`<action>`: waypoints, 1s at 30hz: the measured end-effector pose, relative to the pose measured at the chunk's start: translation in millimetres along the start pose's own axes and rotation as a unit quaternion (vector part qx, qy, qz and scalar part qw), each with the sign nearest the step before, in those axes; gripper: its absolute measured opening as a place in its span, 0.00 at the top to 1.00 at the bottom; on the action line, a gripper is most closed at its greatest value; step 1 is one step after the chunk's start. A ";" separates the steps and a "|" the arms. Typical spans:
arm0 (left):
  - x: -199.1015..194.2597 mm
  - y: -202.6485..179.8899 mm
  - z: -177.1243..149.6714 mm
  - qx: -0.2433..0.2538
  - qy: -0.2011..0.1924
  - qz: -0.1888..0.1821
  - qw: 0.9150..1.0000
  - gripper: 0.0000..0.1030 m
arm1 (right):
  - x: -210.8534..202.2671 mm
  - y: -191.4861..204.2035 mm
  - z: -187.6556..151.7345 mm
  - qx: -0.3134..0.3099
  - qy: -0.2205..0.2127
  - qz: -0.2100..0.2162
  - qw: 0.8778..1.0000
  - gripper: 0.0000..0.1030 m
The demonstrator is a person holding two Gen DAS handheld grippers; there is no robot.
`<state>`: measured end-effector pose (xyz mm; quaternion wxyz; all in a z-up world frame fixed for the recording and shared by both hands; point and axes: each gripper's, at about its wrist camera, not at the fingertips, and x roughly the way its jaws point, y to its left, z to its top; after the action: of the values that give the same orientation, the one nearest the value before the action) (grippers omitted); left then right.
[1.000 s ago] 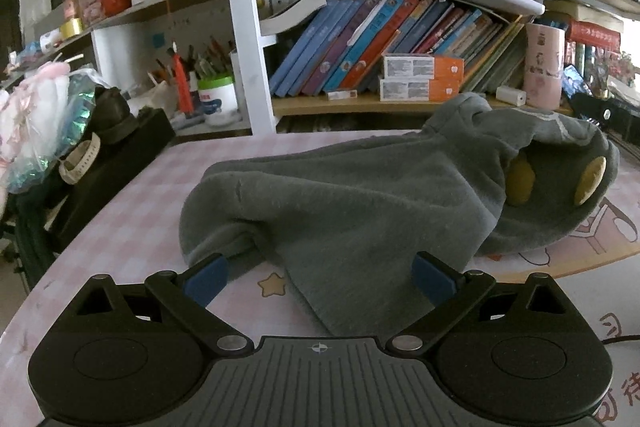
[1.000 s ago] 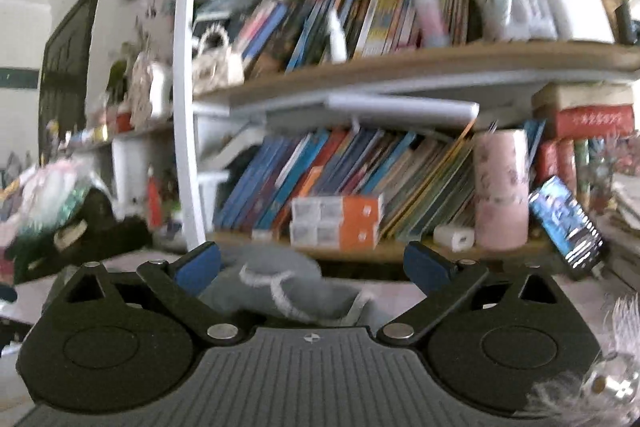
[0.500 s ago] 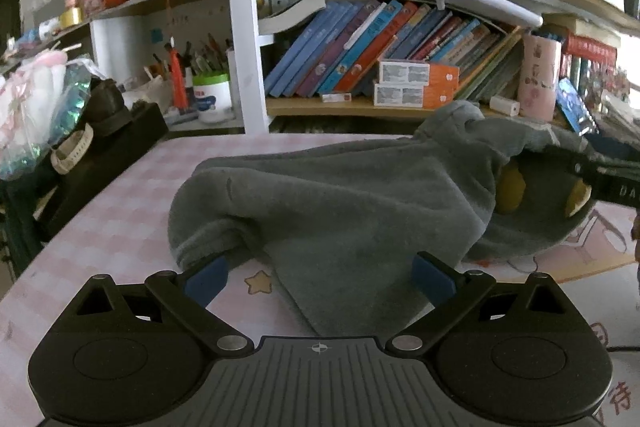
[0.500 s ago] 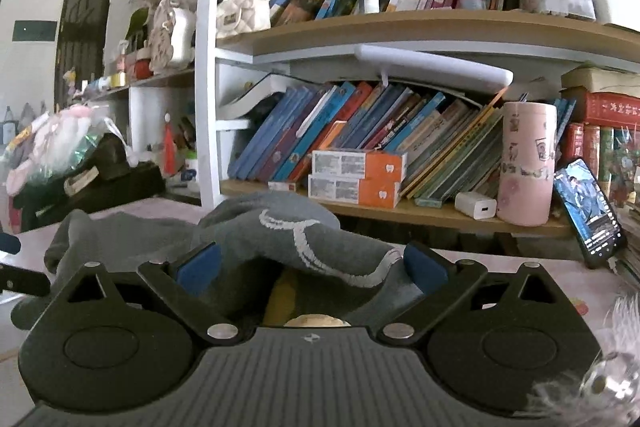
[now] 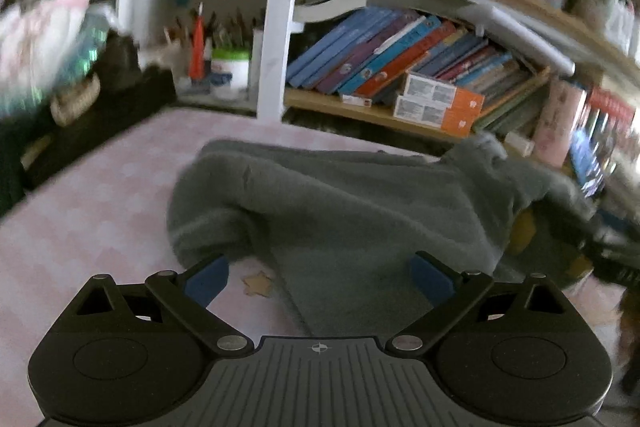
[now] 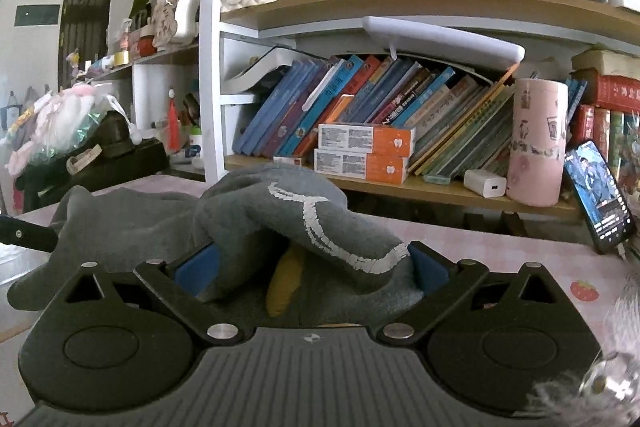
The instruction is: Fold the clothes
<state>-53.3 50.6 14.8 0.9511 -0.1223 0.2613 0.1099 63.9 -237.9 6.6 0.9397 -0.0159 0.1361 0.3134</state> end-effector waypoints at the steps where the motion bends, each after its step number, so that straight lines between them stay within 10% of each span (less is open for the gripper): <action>1: 0.3 0.5 -0.8 -0.007 0.003 -0.009 1.000 0.04 | 0.5 -0.7 0.1 0.002 0.001 0.000 1.000 0.02; 9: 1.6 -21.0 -12.2 0.004 0.036 -0.079 0.996 0.04 | 1.1 -5.6 0.5 0.017 0.002 -0.003 1.000 0.02; 19: 18.0 -57.0 -23.7 0.159 0.047 -0.026 0.986 0.12 | -3.1 -2.9 2.5 0.004 -0.012 -0.009 1.000 0.02; 25: 29.1 -53.7 -16.1 0.165 0.041 0.009 0.985 0.30 | -19.7 32.2 9.8 -0.143 -0.042 -0.049 0.988 0.03; 30: 34.3 -56.9 -16.3 0.177 0.042 0.020 0.983 0.36 | -25.5 58.8 1.8 -0.286 -0.071 -0.101 0.950 0.03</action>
<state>-16.7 -3.0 -6.8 0.9434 0.0487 0.3192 0.0752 9.9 -205.3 18.3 0.9295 -0.2757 -0.0283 0.2432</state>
